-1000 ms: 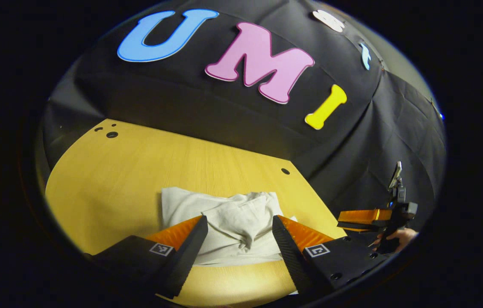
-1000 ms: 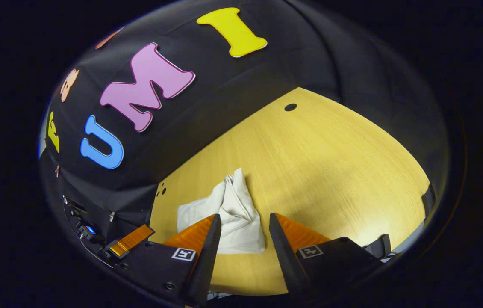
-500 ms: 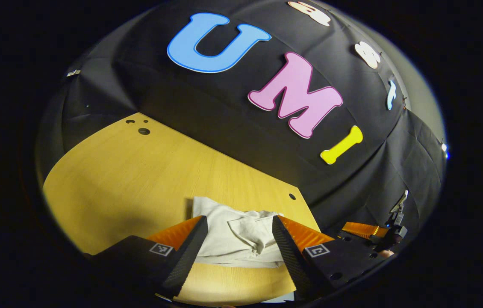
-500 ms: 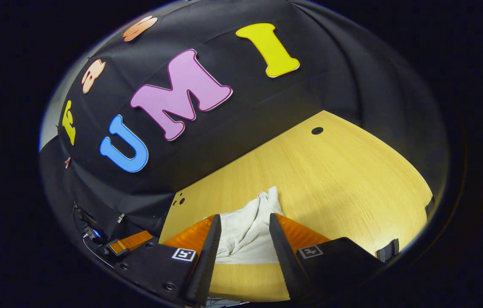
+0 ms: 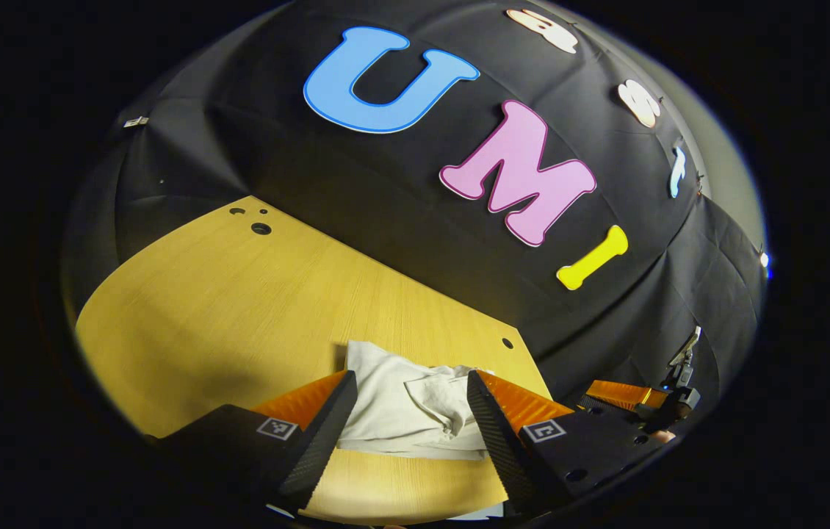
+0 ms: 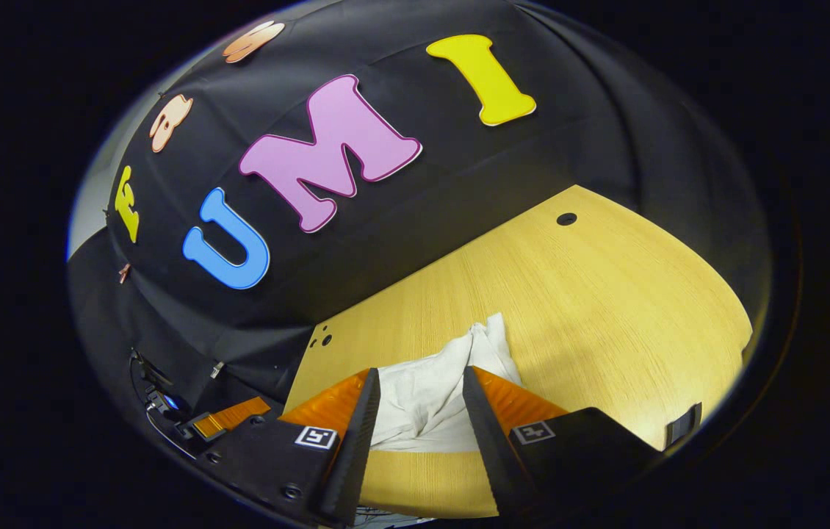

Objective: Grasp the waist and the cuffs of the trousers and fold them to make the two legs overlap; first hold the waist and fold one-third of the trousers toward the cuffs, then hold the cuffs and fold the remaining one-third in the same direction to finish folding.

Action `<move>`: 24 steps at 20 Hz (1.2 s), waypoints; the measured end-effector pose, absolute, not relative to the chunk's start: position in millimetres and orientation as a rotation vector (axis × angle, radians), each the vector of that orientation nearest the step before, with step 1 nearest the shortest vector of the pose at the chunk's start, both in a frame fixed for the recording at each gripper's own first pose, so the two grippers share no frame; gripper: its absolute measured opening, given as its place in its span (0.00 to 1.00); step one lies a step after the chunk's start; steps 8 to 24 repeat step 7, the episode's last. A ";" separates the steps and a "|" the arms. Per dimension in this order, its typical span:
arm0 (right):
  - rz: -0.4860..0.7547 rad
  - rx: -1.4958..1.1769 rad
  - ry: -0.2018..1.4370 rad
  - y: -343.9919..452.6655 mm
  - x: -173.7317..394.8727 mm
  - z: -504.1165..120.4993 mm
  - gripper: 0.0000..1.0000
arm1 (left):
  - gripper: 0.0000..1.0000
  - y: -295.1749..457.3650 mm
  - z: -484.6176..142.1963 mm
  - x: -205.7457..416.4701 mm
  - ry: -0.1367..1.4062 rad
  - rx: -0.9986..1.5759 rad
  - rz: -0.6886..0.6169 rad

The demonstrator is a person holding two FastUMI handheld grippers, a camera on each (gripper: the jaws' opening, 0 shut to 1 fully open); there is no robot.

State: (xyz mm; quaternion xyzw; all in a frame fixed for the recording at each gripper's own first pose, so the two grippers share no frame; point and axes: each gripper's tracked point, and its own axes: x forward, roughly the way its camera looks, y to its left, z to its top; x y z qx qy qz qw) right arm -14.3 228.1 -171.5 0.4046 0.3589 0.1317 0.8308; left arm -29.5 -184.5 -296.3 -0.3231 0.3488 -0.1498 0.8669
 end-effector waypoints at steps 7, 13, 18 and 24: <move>0.273 0.845 0.762 228.8 -20.0 -170.7 0.71 | 0.95 -189.6 -296.8 -30.3 0.732 -0.657 -0.331; 0.273 0.845 0.762 228.8 -20.0 -170.7 0.71 | 0.95 -189.6 -296.8 -30.3 0.732 -0.657 -0.331; 0.273 0.845 0.762 228.8 -20.0 -170.7 0.71 | 0.95 -189.6 -296.8 -30.3 0.732 -0.657 -0.331; 0.273 0.845 0.762 228.8 -20.0 -170.7 0.71 | 0.95 -189.6 -296.8 -30.3 0.732 -0.657 -0.331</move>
